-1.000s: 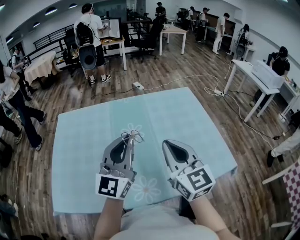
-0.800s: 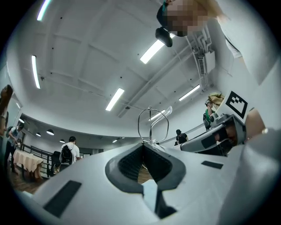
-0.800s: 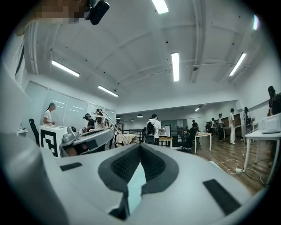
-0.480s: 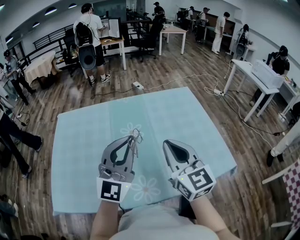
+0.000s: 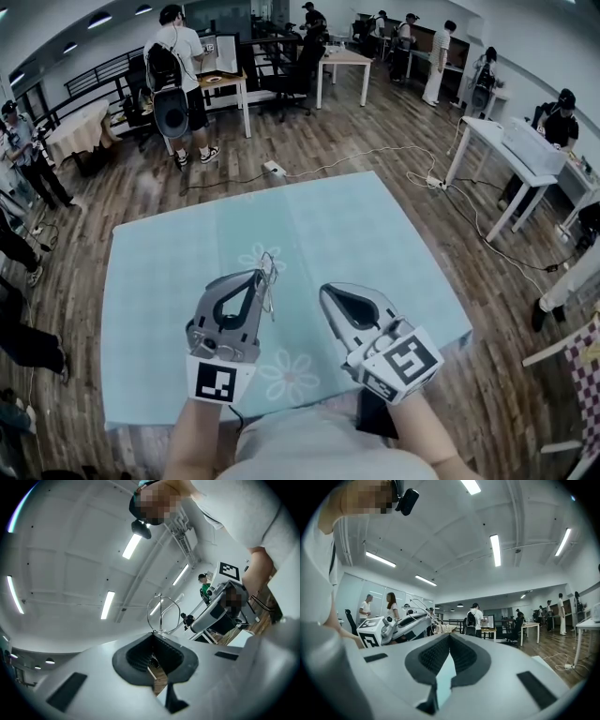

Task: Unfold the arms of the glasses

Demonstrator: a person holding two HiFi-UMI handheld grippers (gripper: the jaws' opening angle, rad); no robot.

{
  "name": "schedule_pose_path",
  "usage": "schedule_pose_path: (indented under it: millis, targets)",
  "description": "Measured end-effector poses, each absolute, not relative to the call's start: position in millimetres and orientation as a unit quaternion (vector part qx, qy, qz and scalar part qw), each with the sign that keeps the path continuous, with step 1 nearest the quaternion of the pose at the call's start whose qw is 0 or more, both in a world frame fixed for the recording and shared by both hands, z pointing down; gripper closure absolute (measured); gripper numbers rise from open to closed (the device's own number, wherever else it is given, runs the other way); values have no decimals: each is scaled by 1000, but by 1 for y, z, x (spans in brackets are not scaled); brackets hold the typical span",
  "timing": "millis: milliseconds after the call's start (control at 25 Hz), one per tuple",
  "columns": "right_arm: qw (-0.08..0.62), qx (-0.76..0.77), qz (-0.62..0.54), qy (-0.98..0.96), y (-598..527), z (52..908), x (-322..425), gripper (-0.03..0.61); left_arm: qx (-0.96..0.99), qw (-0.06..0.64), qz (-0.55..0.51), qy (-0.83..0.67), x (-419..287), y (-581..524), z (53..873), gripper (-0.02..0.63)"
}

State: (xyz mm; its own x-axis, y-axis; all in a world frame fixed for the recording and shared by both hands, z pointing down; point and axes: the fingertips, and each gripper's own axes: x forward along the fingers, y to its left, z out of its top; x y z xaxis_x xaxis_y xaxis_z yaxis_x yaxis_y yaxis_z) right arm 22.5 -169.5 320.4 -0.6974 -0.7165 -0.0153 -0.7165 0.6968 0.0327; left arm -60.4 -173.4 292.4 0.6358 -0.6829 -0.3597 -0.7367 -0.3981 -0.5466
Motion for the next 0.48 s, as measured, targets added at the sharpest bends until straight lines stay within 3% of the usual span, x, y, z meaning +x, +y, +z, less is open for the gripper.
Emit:
schedule_pose_path:
  millis: [480]
  targets:
    - [-6,-234,39,971,-144,296,-13,568,-824,390,6,411,-66,-177,301,606]
